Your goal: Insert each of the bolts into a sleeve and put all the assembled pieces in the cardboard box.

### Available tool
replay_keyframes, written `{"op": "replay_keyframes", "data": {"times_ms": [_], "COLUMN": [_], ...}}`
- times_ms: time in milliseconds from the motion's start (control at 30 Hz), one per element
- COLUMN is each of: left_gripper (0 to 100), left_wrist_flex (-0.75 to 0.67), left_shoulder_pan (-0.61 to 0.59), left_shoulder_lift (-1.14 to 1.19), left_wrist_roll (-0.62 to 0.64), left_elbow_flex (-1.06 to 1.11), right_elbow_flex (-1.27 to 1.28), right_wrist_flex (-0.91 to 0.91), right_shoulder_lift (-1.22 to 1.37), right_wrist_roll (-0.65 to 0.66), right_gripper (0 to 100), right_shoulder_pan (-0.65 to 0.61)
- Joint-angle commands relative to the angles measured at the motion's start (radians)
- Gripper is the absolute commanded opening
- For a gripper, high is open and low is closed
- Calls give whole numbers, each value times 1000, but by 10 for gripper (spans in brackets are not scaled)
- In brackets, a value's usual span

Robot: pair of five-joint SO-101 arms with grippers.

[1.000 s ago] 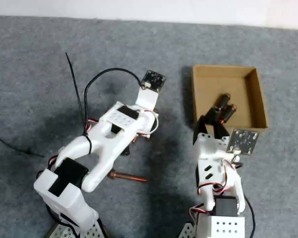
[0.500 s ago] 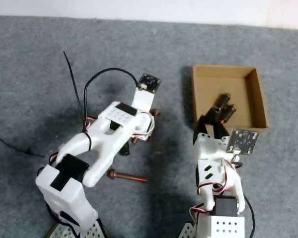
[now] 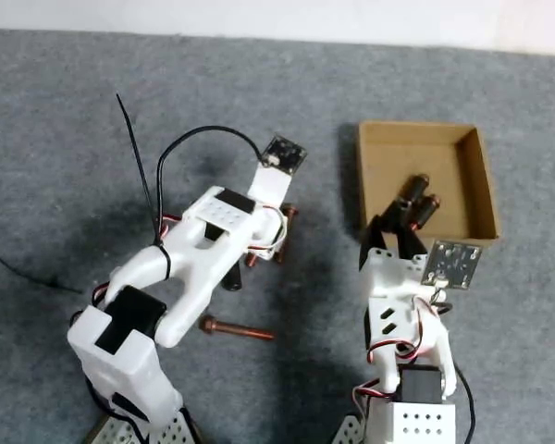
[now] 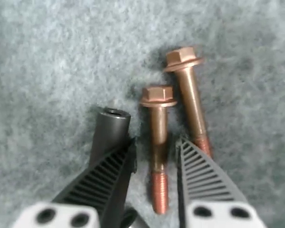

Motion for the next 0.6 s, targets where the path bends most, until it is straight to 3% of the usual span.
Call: {"op": "replay_keyframes", "data": {"times_ms": [0, 167, 567], "left_gripper": [133, 133, 130], "left_wrist_flex": [-14, -32, 98], "left_shoulder_pan": [7, 36, 24], "left_shoulder_lift": [-5, 61, 162], "left_wrist_roll": [-12, -12, -9], "left_elbow_flex": [-47, -87, -229], "right_elbow_flex": [99, 97, 97], "right_wrist_flex": [-27, -27, -25], "right_shoulder_lift": [-21, -21, -21], "right_wrist_roll": [6, 6, 6], "right_gripper": [5, 5, 5], "right_shoulder_pan": [5, 5, 5]}}
